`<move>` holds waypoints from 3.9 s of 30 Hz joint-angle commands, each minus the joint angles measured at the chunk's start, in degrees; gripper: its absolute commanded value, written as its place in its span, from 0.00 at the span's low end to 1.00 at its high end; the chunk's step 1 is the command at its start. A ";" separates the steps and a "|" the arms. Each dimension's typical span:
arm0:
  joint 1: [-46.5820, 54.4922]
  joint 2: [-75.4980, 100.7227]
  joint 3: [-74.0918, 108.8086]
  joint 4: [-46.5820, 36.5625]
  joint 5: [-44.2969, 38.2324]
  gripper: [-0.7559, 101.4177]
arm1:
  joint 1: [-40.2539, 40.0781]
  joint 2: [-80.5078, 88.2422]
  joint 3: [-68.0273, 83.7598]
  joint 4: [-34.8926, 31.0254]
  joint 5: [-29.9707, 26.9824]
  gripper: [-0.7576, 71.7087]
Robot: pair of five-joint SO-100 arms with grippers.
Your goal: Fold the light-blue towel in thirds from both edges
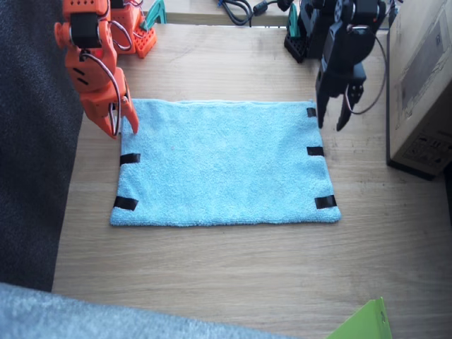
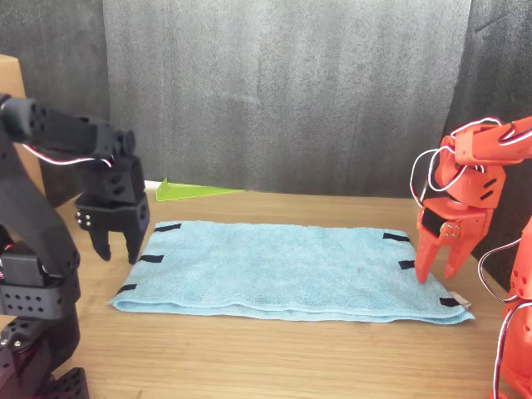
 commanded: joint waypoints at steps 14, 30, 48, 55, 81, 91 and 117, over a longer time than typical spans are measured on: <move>-4.31 -5.62 -7.47 4.31 -0.44 0.25 | -0.44 3.16 -1.41 2.81 -1.32 0.35; -3.43 -11.78 -9.84 7.29 -0.44 0.24 | -0.35 3.08 -1.05 2.90 -1.93 0.36; -3.52 -22.41 -18.90 12.57 0.26 0.23 | -0.18 2.90 -0.62 3.34 -2.90 0.36; -3.52 -22.32 -18.90 12.66 0.18 0.23 | -0.18 2.64 0.18 3.16 -2.81 0.35; -2.55 -19.42 -15.82 12.04 1.32 0.23 | 2.11 -2.29 2.90 0.26 -1.85 0.30; -2.37 -18.90 -15.56 12.04 1.67 0.23 | 0.88 -4.22 3.16 -1.14 -2.90 0.30; -3.96 -16.61 -14.33 12.04 0.97 0.01 | 4.83 -3.25 3.16 -0.18 -4.04 0.01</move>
